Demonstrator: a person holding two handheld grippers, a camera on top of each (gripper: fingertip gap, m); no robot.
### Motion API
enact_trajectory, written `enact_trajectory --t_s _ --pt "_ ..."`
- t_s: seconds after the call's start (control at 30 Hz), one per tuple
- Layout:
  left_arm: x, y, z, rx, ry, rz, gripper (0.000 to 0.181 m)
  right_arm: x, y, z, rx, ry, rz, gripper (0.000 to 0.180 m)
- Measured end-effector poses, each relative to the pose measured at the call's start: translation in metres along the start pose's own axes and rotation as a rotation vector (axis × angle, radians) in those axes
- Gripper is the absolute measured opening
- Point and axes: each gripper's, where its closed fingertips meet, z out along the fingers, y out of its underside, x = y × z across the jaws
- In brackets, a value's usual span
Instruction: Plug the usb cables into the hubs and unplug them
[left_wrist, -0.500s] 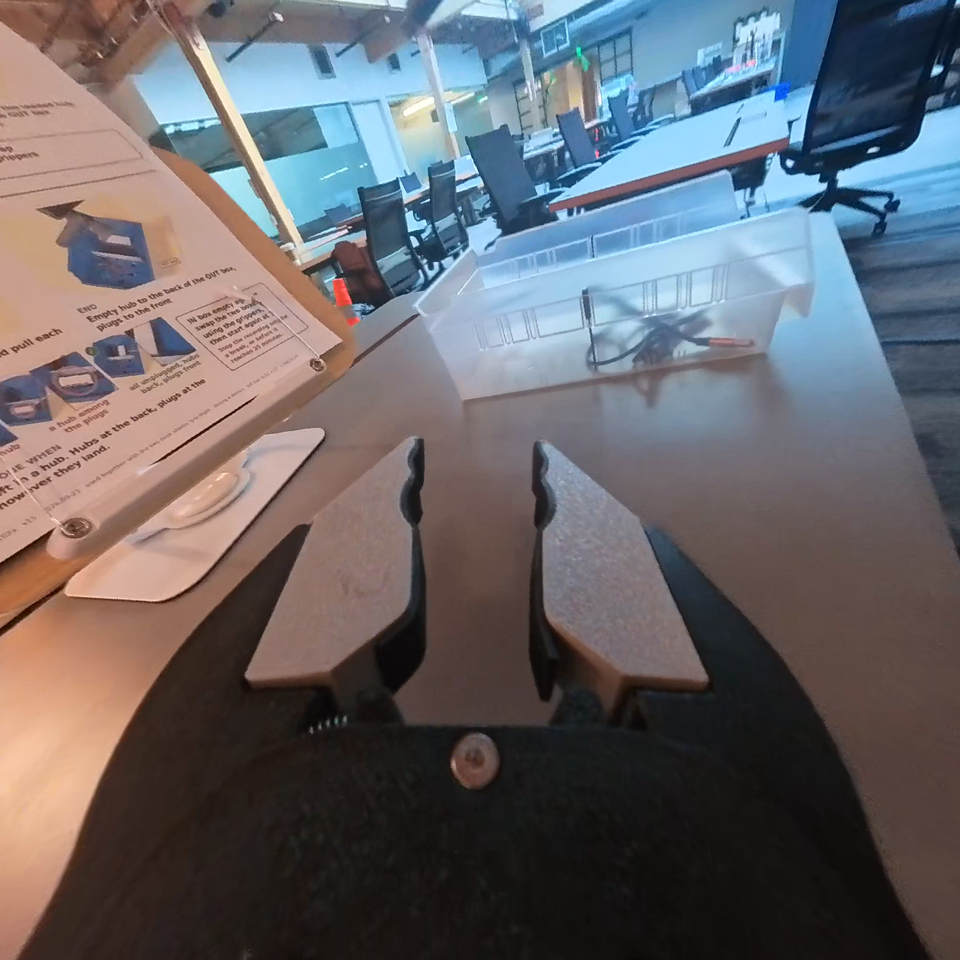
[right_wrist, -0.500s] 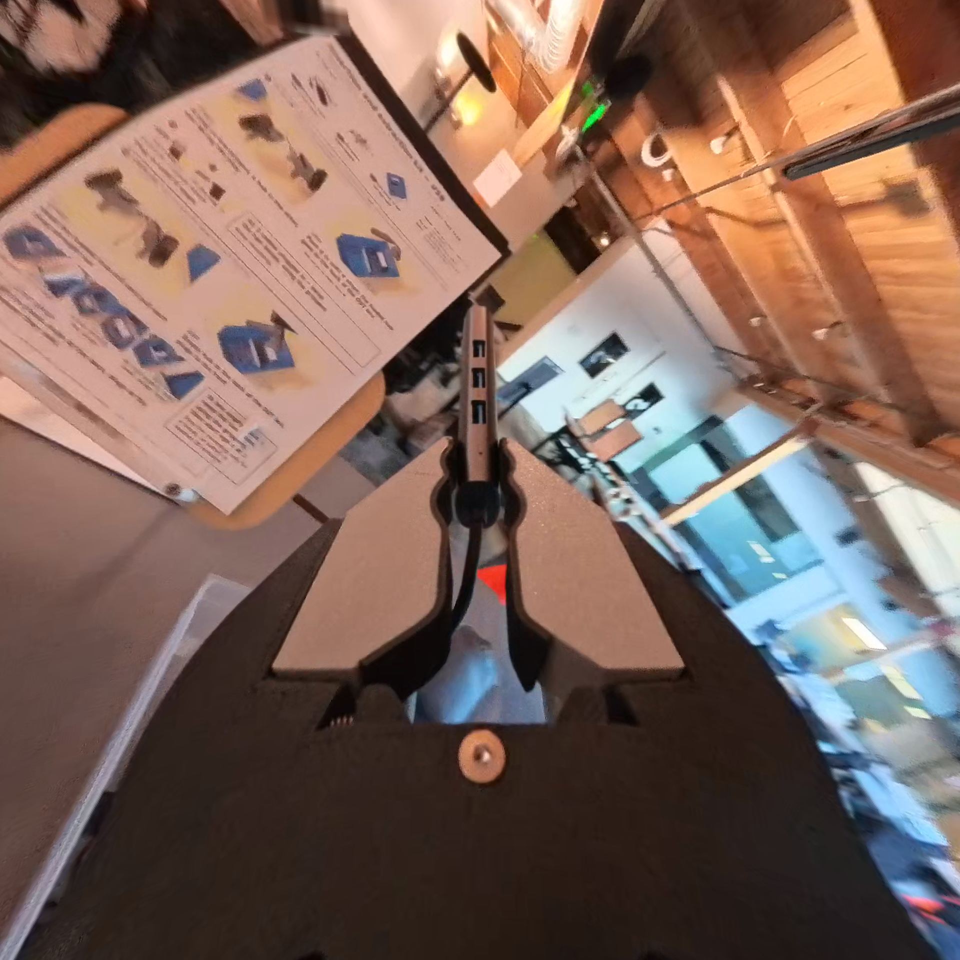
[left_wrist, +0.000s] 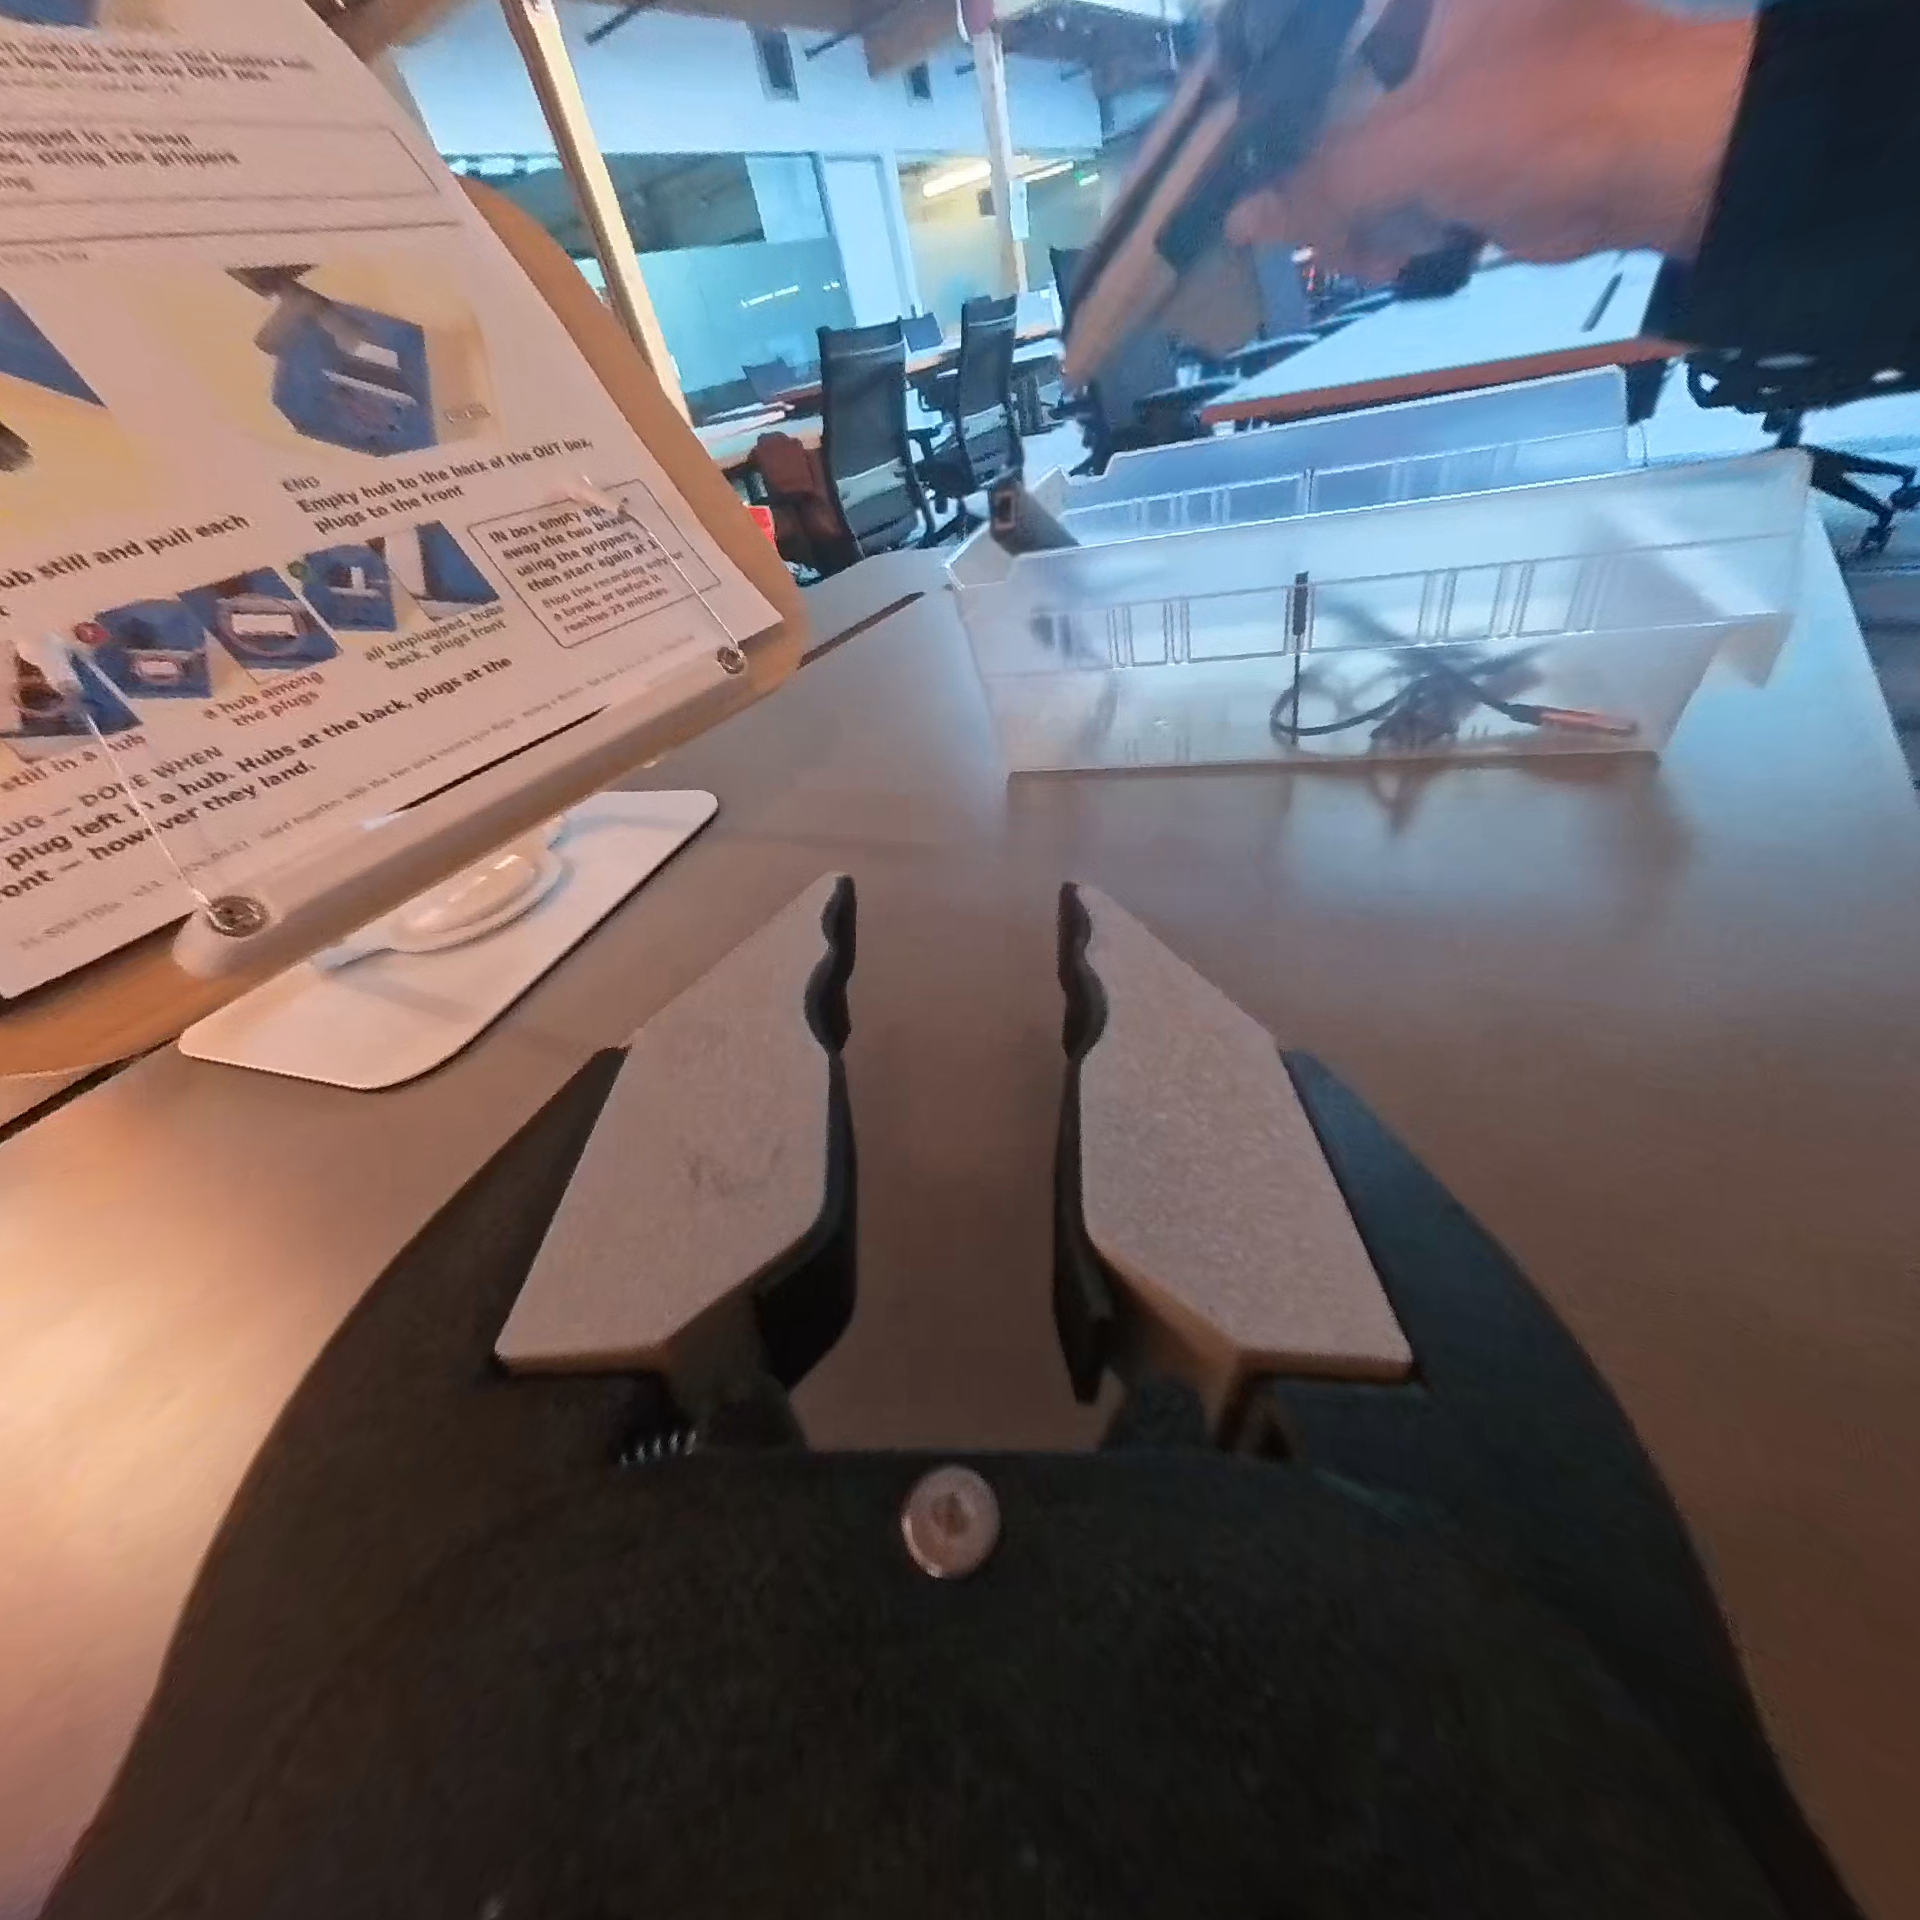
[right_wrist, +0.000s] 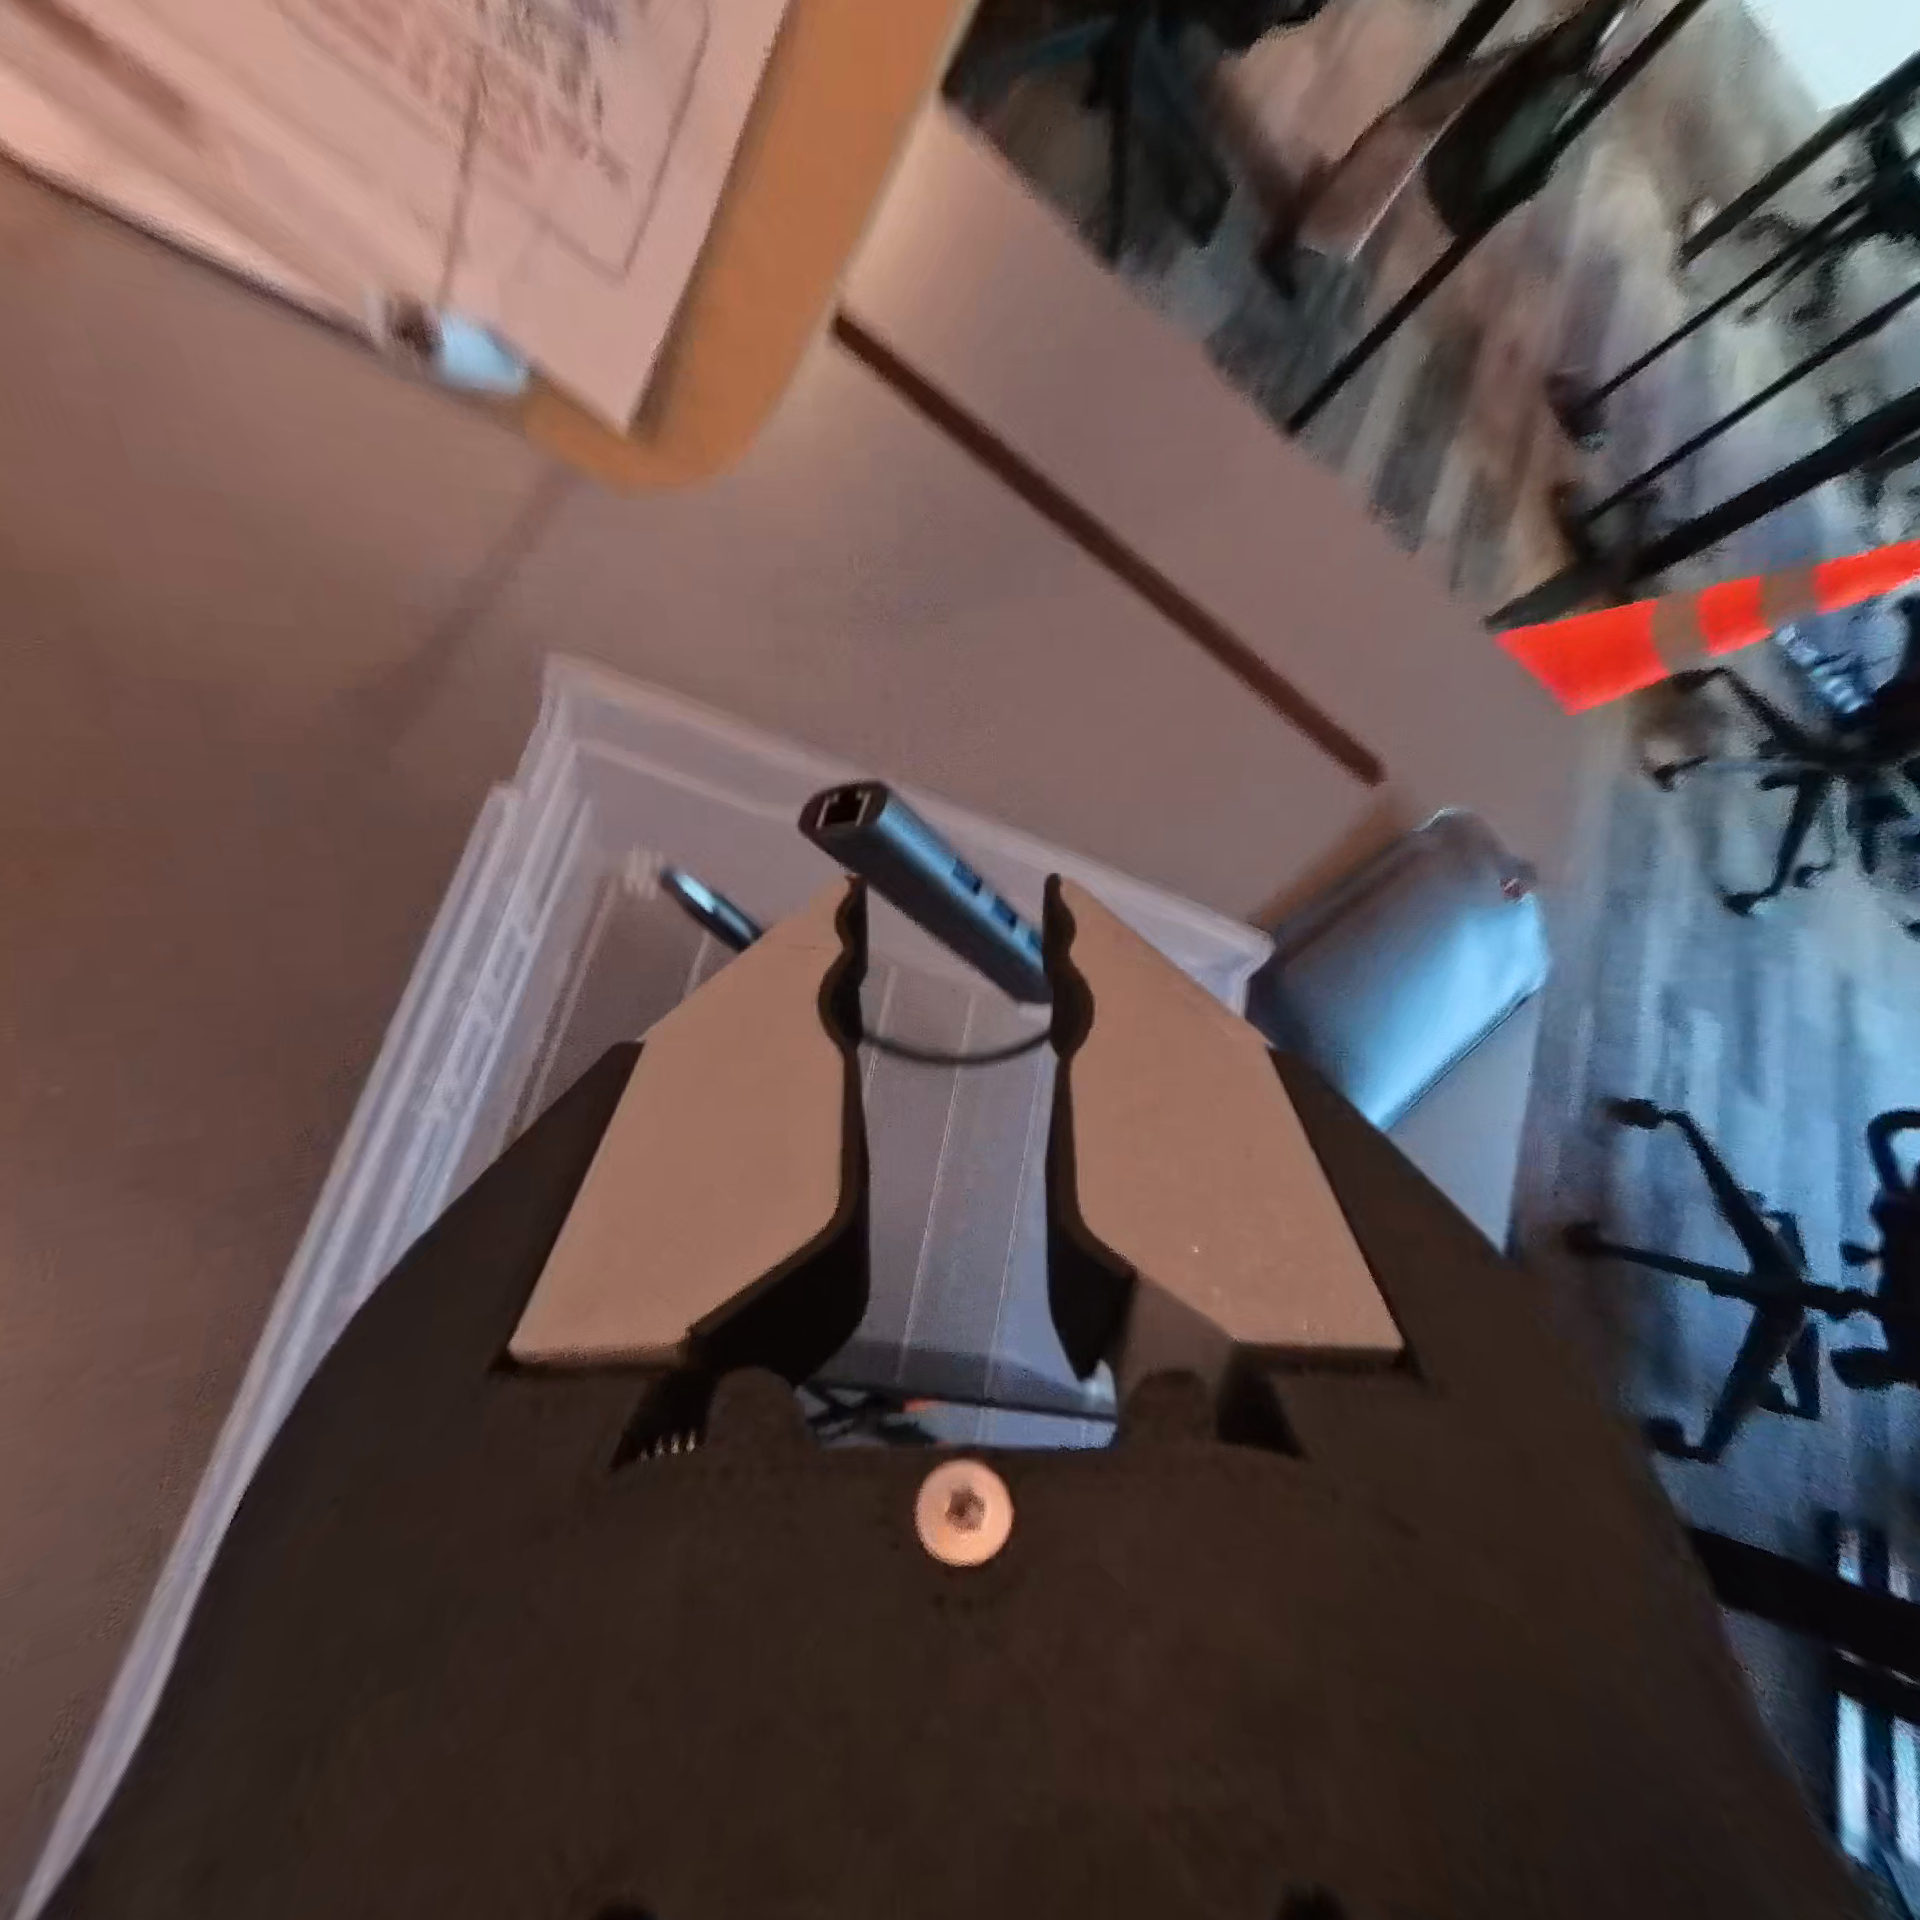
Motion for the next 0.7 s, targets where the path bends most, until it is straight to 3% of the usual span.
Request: enact_trajectory --t_s 0.1,0.17,0.33,0.43,0.5,0.7 --pt "0.001 0.005 0.004 -0.037 0.007 0.008 0.038 -0.023 -0.058 -0.034 0.211 -0.055 0.041 0.035" --pt "0.002 0.008 0.006 -0.054 0.011 0.012 0.039 -0.069 -0.09 -0.059 0.34 -0.216 0.063 0.036" --pt "-0.002 0.007 0.005 -0.046 -0.011 0.0 0.038 -0.2 -0.12 -0.089 0.502 -0.601 0.088 0.053" --pt "-0.006 0.005 0.004 -0.032 -0.033 -0.009 0.039 -0.25 -0.114 -0.067 0.504 -0.668 0.133 0.072" --pt "-0.008 0.005 0.003 -0.028 -0.045 -0.011 0.042 -0.267 -0.104 -0.036 0.483 -0.624 0.145 0.09" --pt "-0.018 0.011 0.004 -0.068 -0.079 -0.012 0.046 -0.282 -0.084 0.037 0.465 -0.611 0.257 0.099"
